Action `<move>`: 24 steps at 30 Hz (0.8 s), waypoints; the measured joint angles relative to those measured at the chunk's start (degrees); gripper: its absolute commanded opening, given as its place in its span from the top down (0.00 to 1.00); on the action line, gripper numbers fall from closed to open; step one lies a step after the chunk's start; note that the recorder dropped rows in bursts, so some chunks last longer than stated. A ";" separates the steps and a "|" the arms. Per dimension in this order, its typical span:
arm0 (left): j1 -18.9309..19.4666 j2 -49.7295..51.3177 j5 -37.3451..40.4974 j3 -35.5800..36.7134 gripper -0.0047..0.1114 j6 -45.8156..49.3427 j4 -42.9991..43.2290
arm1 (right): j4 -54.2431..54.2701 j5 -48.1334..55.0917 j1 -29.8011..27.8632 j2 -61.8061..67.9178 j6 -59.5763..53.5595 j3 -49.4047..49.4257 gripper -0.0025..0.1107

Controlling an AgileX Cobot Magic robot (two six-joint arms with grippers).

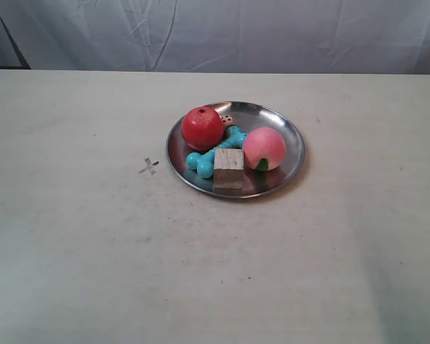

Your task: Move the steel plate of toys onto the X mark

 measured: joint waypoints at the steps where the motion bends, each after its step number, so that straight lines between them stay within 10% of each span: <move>1: 0.00 0.00 0.00 0.00 0.96 0.00 0.64 | 3.26 0.00 0.00 0.00 0.70 0.00 0.99; 24: 0.00 0.00 -20.67 0.00 0.96 0.20 41.16 | 19.52 10.17 0.00 -0.08 1.81 0.00 0.99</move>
